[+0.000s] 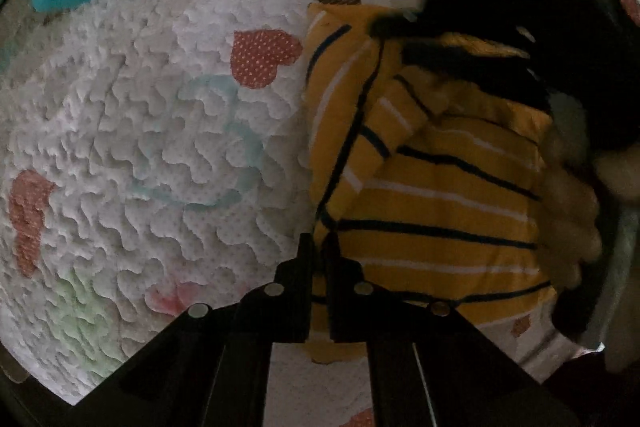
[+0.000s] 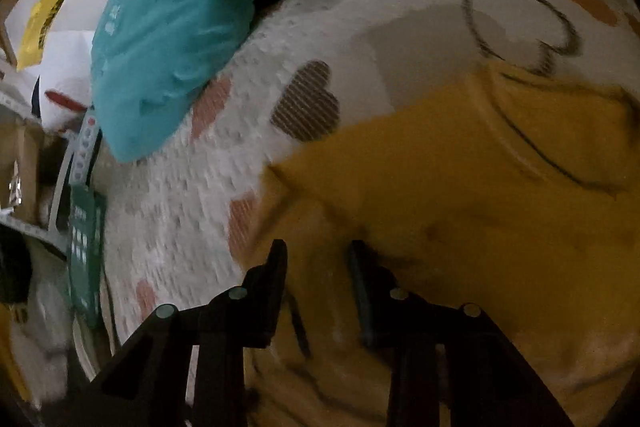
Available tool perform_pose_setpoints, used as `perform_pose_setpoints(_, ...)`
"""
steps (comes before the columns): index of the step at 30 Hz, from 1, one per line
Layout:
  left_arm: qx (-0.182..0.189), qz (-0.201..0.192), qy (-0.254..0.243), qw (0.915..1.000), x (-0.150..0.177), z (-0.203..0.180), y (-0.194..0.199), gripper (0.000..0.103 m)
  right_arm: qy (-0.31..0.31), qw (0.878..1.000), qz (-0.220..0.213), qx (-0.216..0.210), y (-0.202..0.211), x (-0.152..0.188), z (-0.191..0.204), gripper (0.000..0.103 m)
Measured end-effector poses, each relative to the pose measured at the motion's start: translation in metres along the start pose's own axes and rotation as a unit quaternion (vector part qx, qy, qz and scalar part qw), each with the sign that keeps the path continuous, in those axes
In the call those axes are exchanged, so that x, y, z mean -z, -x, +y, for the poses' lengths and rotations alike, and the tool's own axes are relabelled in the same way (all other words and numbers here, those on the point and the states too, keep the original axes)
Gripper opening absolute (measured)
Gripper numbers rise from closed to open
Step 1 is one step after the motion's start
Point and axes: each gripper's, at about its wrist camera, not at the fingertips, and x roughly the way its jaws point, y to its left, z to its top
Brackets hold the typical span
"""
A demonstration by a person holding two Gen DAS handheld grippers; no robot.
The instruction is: Fold small clothes
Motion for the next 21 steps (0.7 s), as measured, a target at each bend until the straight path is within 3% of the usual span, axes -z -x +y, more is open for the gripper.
perform_pose_setpoints(4,0.024,0.011,0.014,0.9996,0.002,0.012,-0.001,0.007,0.008,1.000,0.005,-0.003,-0.014,-0.015,0.015,0.035)
perform_pose_setpoints(8,0.052,-0.003,0.028,0.9982,0.005,0.026,0.014,0.007,0.005,0.998,-0.034,-0.044,0.028,-0.012,0.019,0.035)
perform_pose_setpoints(11,0.039,-0.026,0.039,0.9981,0.012,0.038,0.030,0.007,0.003,0.999,-0.045,-0.025,0.059,0.005,0.009,0.043)
perform_pose_setpoints(13,0.051,-0.025,0.057,0.9968,0.016,0.048,0.034,0.007,0.001,0.999,-0.043,0.001,0.068,0.020,-0.003,0.044)
perform_pose_setpoints(17,0.080,-0.011,0.080,0.9935,0.026,0.059,0.034,0.007,-0.031,0.999,-0.009,0.033,0.058,0.046,-0.028,0.044)
perform_pose_setpoints(21,0.110,-0.004,0.092,0.9896,0.040,0.062,0.035,0.011,-0.073,0.997,-0.004,-0.007,0.032,0.044,-0.027,0.045)
